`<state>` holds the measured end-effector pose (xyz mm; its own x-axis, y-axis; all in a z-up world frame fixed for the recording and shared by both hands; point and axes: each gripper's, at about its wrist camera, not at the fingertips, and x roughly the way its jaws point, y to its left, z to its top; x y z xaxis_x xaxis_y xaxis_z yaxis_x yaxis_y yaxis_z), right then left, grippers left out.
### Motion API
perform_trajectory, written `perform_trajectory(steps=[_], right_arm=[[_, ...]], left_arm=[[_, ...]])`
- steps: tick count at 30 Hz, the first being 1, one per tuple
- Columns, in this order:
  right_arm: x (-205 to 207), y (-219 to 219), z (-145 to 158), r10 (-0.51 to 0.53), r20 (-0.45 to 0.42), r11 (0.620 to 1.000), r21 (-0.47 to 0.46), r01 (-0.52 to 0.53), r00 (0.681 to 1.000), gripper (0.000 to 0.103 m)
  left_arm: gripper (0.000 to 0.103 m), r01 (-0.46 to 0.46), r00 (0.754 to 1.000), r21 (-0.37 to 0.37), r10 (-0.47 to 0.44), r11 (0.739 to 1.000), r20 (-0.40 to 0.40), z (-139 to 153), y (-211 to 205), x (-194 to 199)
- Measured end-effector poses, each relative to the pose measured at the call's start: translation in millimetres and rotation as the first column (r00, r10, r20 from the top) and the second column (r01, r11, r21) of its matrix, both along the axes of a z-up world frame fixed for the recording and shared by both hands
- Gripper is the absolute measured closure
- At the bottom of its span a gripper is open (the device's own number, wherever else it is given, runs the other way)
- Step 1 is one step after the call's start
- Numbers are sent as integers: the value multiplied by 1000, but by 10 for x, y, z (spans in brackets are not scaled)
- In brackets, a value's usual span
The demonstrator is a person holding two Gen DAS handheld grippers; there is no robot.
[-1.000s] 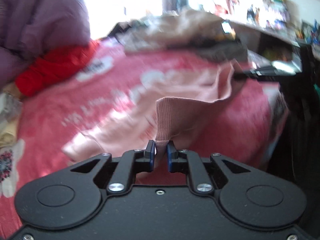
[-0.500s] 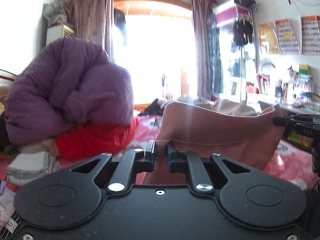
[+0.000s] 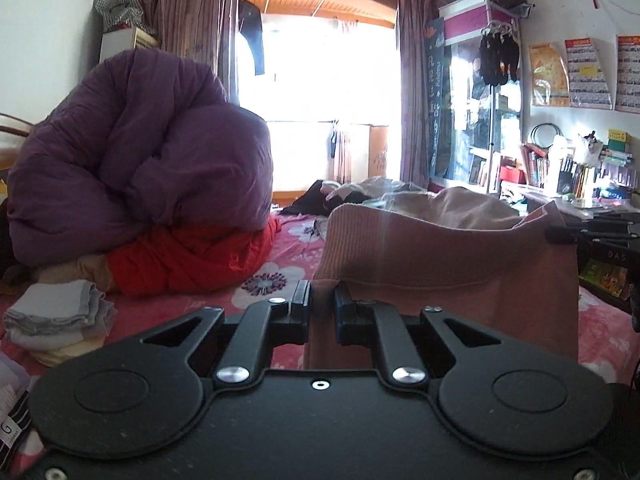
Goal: Fold clothes
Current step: 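Lift the sweatshirt by the hem with both tools and stretch it flat, then lower the sweatshirt onto the blanket and open both tools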
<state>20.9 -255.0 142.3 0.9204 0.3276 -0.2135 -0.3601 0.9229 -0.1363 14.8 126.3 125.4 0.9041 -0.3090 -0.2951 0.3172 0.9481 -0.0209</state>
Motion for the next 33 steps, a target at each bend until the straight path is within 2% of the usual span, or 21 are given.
perform_trajectory(steps=[7, 13, 20, 27, 33], right_arm=[[1082, 346, -597, -25, -176, 998, -53, 16, 984, 93], [1878, 438, -941, -56, -271, 997, -58, 42, 961, 93], [2630, 501, -1295, -83, -347, 991, -130, 39, 934, 93], [3252, 494, -1595, -112, -416, 988, -147, 55, 902, 93], [3558, 516, -1860, -130, -490, 985, -162, 57, 862, 93]], left_arm=[[93, -60, 986, 18, 62, 998, -152, -584, 46, 981], [93, -74, 962, 47, 84, 996, -260, -947, -3, 1783], [93, -63, 936, 95, 92, 994, -340, -1325, -70, 2613], [93, -66, 895, 97, 101, 993, -434, -1674, -93, 3222], [93, -64, 859, 90, 101, 994, -502, -1866, -71, 3473]])
